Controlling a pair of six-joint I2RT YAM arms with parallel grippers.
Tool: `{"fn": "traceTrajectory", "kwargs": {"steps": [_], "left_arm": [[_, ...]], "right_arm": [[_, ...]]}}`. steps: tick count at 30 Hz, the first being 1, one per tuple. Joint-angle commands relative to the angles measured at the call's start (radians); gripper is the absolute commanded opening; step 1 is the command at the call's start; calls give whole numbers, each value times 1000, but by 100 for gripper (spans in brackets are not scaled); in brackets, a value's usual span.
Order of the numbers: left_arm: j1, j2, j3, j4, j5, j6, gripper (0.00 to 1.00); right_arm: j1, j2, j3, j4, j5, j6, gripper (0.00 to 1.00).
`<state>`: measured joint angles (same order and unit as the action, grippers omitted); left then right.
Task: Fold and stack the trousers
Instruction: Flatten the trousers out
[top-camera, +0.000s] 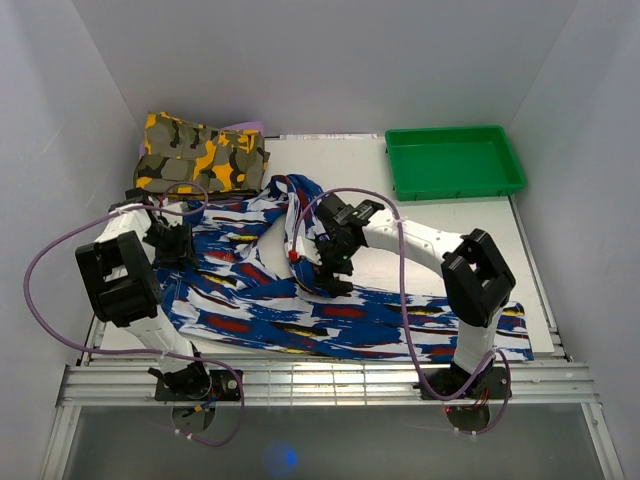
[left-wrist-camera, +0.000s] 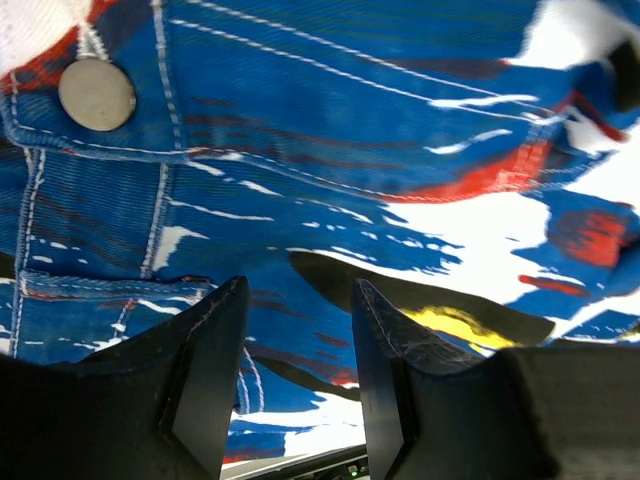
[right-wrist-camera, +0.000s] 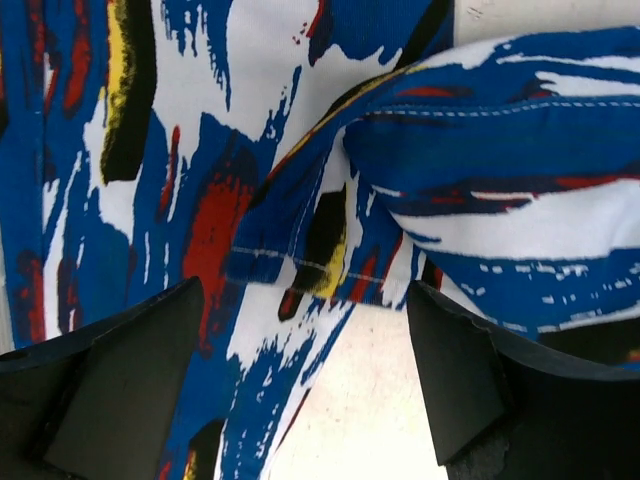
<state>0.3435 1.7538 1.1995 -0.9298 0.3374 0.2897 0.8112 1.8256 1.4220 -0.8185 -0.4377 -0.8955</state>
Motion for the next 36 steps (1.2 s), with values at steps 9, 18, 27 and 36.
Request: {"fn": "traceTrajectory", "kwargs": {"steps": [9, 18, 27, 36], "left_arm": [[-21, 73, -9, 97, -147, -69, 56], [-20, 116, 0, 98, -222, -67, 52], [50, 111, -44, 111, -285, -17, 26], [210, 118, -104, 137, -355, 66, 4]], "right_arm": [[101, 31, -96, 94, 111, -37, 84], [45, 5, -141, 254, 313, 78, 8], [-319, -234, -139, 99, 321, 51, 8], [-864, -289, -121, -91, 370, -143, 8]]}}
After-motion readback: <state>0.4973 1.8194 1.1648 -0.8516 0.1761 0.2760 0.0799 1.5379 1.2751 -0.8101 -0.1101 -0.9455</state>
